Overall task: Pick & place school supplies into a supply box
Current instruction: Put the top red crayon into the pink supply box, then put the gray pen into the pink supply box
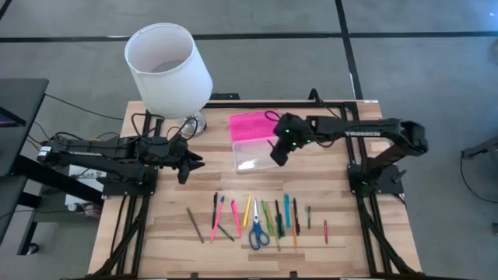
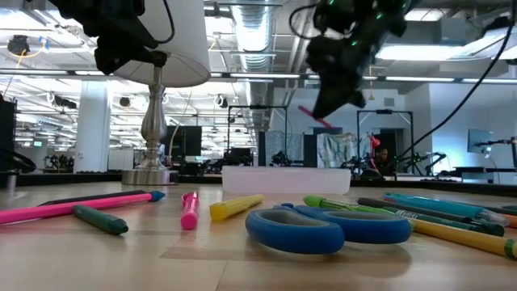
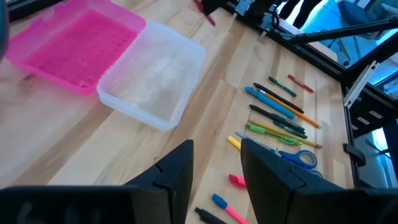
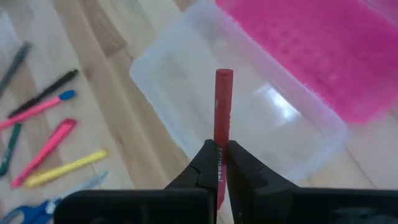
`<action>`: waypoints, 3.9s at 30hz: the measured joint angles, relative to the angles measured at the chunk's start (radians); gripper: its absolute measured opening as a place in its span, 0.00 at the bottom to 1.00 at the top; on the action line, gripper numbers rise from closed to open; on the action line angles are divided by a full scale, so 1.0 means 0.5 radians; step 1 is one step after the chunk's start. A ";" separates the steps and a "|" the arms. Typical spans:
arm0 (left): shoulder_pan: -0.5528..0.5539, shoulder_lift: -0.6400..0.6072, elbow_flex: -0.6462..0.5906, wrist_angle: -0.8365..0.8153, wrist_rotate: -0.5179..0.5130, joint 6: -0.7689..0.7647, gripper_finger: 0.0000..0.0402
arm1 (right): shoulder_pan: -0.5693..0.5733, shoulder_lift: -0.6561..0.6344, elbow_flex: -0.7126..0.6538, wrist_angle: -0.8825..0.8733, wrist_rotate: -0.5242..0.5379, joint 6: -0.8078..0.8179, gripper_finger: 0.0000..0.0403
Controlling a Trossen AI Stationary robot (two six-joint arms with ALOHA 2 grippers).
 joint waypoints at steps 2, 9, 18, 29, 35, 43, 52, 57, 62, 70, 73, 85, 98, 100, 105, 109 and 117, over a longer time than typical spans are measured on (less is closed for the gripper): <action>-0.001 0.000 0.000 0.001 0.000 -0.002 0.32 | -0.013 0.090 0.000 -0.010 -0.029 -0.037 0.00; -0.001 0.000 0.000 0.001 -0.019 -0.040 0.32 | -0.039 0.303 0.074 -0.013 0.021 -0.077 0.00; -0.001 0.000 0.000 0.001 -0.037 -0.085 0.32 | -0.104 0.485 0.185 -0.202 0.015 -0.043 0.08; 0.000 0.000 0.000 -0.007 0.034 -0.213 0.32 | -0.114 0.478 0.219 -0.164 0.017 -0.028 0.21; -0.092 0.044 0.000 -0.018 0.270 -0.298 0.32 | -0.010 0.237 0.219 -0.176 0.123 -0.066 0.23; -0.440 0.231 0.002 -0.023 0.294 -0.269 0.32 | 0.237 -0.151 0.219 -0.281 0.406 -0.106 0.23; -0.635 0.400 0.002 -0.083 0.491 -0.252 0.32 | 0.545 -0.444 0.218 -0.505 0.606 0.047 0.23; -0.802 0.505 0.002 -0.159 0.503 -0.079 0.32 | 0.751 -0.533 0.218 -0.615 0.664 0.121 0.23; -0.963 0.661 0.002 -0.146 0.478 0.167 0.32 | 0.966 -0.561 0.218 -0.726 0.800 0.282 0.23; -1.072 1.054 0.002 -0.035 0.354 0.716 0.32 | 1.225 -0.561 0.218 -0.917 0.974 0.649 0.23; -1.072 1.221 0.002 -0.005 0.441 0.873 0.32 | 1.323 -0.560 0.218 -0.942 0.995 0.777 0.23; -1.065 1.472 0.002 0.145 0.465 1.102 0.32 | 1.725 -0.560 0.218 -1.042 1.221 1.322 0.23; -1.085 1.472 0.001 0.142 0.642 1.170 0.32 | 1.970 -0.559 0.217 -1.150 1.376 1.691 0.23; -1.088 1.472 0.000 0.142 0.641 1.187 0.32 | 1.997 -0.559 0.217 -1.157 1.435 1.728 0.23; -1.086 1.563 0.003 0.138 0.613 1.186 0.32 | 2.025 -0.559 0.217 -1.175 1.472 1.780 0.23; -1.087 1.638 0.011 0.146 0.638 1.177 0.32 | 2.026 -0.559 0.217 -1.175 1.475 1.792 0.23; -1.092 1.642 0.009 0.128 0.554 1.075 0.31 | 2.022 -0.559 0.217 -1.196 1.475 1.793 0.23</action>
